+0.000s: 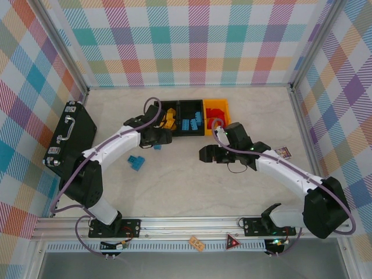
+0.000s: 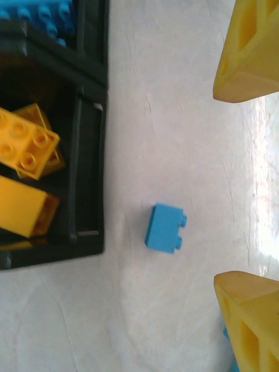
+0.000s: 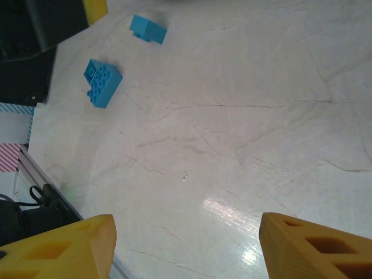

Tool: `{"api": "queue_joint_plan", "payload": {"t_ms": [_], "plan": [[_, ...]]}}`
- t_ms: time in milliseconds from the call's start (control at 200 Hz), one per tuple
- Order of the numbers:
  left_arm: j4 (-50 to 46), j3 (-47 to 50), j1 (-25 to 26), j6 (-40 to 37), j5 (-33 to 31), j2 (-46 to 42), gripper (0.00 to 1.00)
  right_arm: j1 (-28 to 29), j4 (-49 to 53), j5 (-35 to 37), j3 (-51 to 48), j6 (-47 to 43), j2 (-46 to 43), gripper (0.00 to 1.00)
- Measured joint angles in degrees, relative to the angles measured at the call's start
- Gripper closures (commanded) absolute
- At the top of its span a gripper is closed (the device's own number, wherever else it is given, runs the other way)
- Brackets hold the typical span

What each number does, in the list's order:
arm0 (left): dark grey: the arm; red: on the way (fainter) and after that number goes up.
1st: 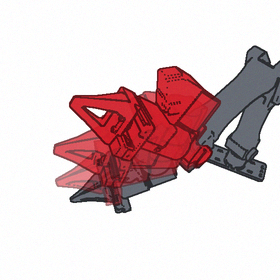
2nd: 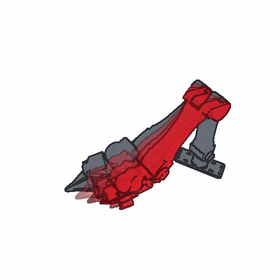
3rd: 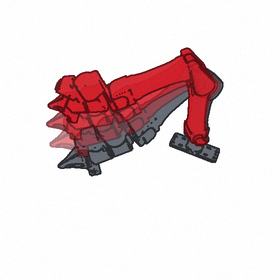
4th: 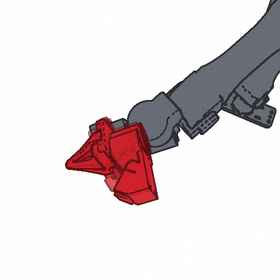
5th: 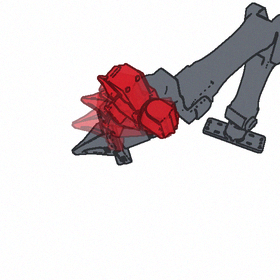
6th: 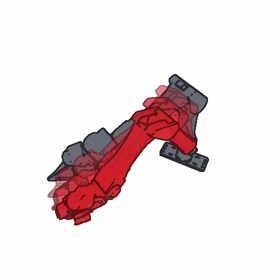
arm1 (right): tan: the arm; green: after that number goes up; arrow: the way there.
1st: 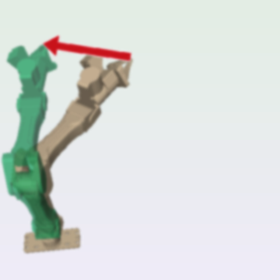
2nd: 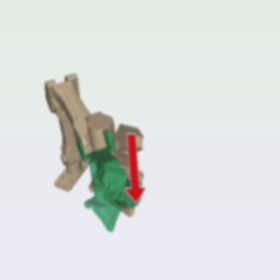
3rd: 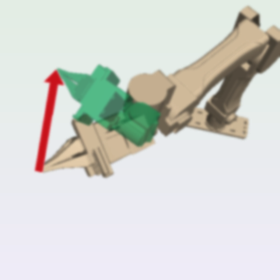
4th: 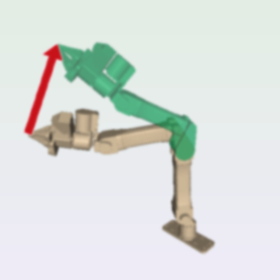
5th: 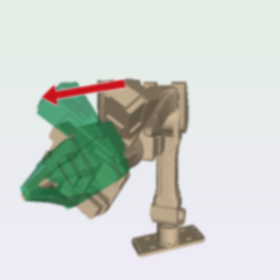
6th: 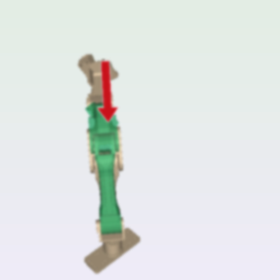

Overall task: Sort the legos into containers by color
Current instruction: Pick up the lego from the center of the table.

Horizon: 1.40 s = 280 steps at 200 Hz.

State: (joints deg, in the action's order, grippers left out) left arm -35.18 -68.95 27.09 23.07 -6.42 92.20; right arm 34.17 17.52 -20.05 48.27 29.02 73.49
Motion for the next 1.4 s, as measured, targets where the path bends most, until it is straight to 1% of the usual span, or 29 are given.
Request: {"api": "queue_joint_plan", "payload": {"t_ms": [40, 285, 520, 630, 700, 780, 860, 895, 945, 995, 1025, 1080, 1400], "plan": [[0.33, 0.7, -0.31, -0.39, -0.02, 0.0, 0.21, 0.52, -0.35, 0.0, 0.2, -0.04, 0.44, 0.32], [2.99, 2.05, -1.29, -2.21, 0.02, 2.08, 0.21, 3.56, -3.15, 0.07, 0.61, -0.09, 1.55, 0.3], [6.03, 2.05, -2.1, -3.04, 1.25, 7.02, 0.23, 4.46, -4.66, 0.52, 0.7, -0.04, 3.3, 0.3], [7.1, 2.05, -2.1, -3.26, 1.22, 9.35, 0.28, 4.46, -4.66, 0.96, 0.7, 0.07, 3.72, 0.31], [7.26, 2.05, -2.1, -3.43, 0.96, 10.88, 0.33, 4.46, -4.66, 1.16, 0.7, 0.09, 3.72, 0.31], [7.32, 2.05, -2.12, -3.61, 0.66, 12.5, 0.44, 4.48, -4.66, 1.38, 0.7, 0.09, 3.76, 0.31], [7.32, 2.05, -2.12, -3.67, 0.35, 13.31, 0.58, 4.48, -4.68, 1.44, 0.7, 0.09, 4.07, 0.31], [7.3, 2.05, -2.12, -3.85, 0.33, 13.31, 0.6, 4.48, -4.68, 1.46, 0.7, 0.11, 4.28, 0.31], [7.39, 2.05, -2.12, -3.93, 0.35, 13.31, 0.66, 4.48, -4.7, 1.57, 0.7, 0.11, 4.66, 0.31], [7.45, 2.05, -2.12, -3.93, 0.31, 13.27, 0.67, 4.48, -4.7, 1.57, 0.7, 0.11, 5.03, 0.31], [7.48, 2.05, -2.12, -3.98, 0.31, 13.2, 0.71, 4.48, -4.81, 1.57, 0.7, 0.13, 5.27, 0.31], [7.43, 2.1, -2.12, -3.98, 0.33, 13.05, 0.73, 4.48, -5.01, 1.57, 0.7, 0.15, 5.6, 0.32], [5.35, 4.63, -1.2, -4.04, 0.46, 7.52, 0.73, 4.48, -5.55, 1.88, 0.7, 0.33, 6.14, 0.32]]}}
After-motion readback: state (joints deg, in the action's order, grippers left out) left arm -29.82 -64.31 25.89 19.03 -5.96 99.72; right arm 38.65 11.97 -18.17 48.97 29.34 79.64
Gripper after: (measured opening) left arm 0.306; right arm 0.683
